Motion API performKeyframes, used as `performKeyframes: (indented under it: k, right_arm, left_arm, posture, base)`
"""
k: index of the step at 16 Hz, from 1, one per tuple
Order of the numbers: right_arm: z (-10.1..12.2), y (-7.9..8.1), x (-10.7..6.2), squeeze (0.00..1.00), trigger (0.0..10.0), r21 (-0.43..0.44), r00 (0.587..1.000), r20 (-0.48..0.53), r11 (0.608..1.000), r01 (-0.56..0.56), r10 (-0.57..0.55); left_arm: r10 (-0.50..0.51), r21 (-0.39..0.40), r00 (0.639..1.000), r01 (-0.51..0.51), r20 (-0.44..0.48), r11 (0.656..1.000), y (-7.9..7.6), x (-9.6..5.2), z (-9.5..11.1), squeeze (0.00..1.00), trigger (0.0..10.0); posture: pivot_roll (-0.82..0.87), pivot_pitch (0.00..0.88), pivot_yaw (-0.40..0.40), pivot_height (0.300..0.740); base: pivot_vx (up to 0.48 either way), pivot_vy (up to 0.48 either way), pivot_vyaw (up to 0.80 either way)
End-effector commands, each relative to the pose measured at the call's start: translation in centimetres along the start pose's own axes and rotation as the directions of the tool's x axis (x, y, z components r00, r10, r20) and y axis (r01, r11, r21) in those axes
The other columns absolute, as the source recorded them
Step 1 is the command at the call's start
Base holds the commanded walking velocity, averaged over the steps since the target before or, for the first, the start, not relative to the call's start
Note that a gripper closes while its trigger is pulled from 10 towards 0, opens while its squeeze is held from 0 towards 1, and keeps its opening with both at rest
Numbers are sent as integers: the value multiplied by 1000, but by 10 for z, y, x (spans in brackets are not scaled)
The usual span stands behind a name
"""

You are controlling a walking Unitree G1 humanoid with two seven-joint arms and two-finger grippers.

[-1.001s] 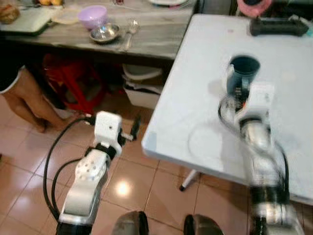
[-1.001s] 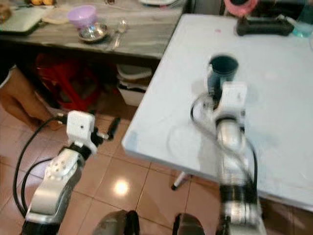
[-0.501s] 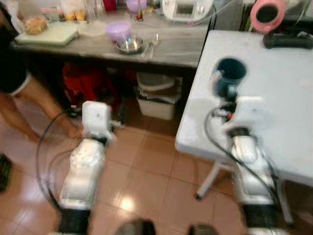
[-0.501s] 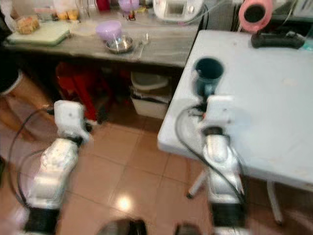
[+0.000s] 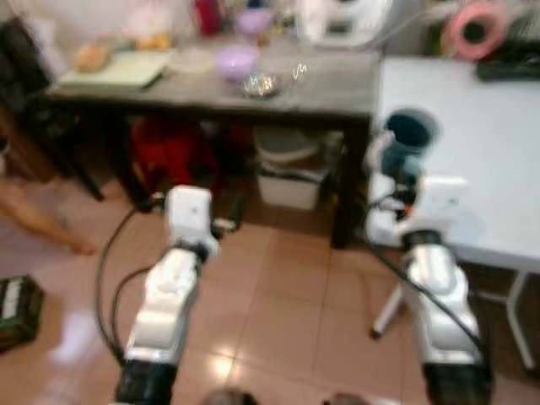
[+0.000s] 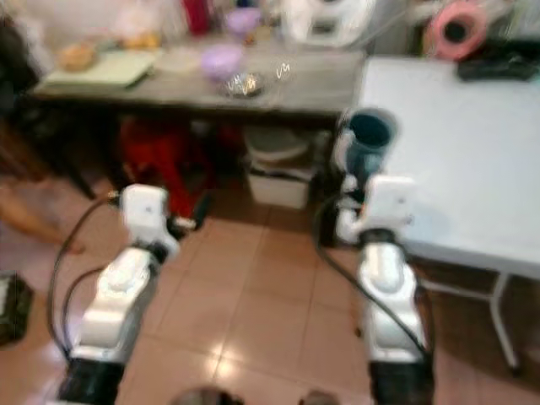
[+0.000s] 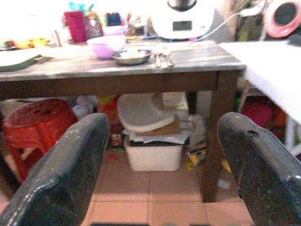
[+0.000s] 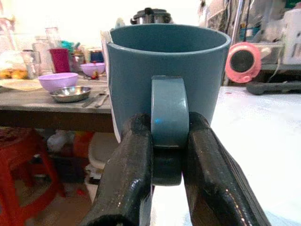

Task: Setting the table

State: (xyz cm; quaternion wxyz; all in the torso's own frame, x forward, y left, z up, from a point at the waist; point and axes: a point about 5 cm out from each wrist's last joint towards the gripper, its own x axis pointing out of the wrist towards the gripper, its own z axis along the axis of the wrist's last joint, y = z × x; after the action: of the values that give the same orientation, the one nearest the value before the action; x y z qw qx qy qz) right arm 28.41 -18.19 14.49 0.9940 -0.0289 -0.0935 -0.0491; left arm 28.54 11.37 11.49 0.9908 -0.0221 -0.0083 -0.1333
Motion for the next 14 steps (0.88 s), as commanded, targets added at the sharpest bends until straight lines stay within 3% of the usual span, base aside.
performKeyframes:
  k: [1,3,5,8,11,14]
  right_arm:
    - [7,5,0,0,10000,14,999,29,1000,-18,18]
    - [5,3,-7,0,10000,-2,999,21,1000,-28,28]
    - [-1,0,-16,0,10000,-29,1000,3,999,-24,24]
    - [-8,-1,-26,0,10000,-38,1000,-26,999,-14,13]
    - [-5,6,-23,0,10000,-42,999,-15,998,-36,35]
    - [-5,2,-18,0,10000,-41,1000,-24,999,-14,13]
  left_arm:
    - [16,-9,1000,-16,-19,1000,9,-1,-2,0,10000]
    - [-14,-41,993,9,-118,999,5,-5,-16,0,10000]
    - [-23,-54,990,16,-140,998,5,-8,-22,0,10000]
    - [-36,-62,989,27,-141,998,3,-8,-23,0,10000]
    - [-90,-49,991,85,-101,995,-7,-2,-12,0,10000]
    - [-101,-48,990,97,-101,994,-9,-4,-13,0,10000]
  posture:
    - [-55,0,73,740]
    - [-53,0,68,740]
    - [-55,0,72,740]
    - [-65,0,84,740]
    - [-63,0,84,740]
    - [-58,0,81,740]
  base:
    - [289,382,0]
    - [294,381,0]
    - [292,382,0]
    - [305,370,0]
    - [480,0,0]
    - [480,0,356]
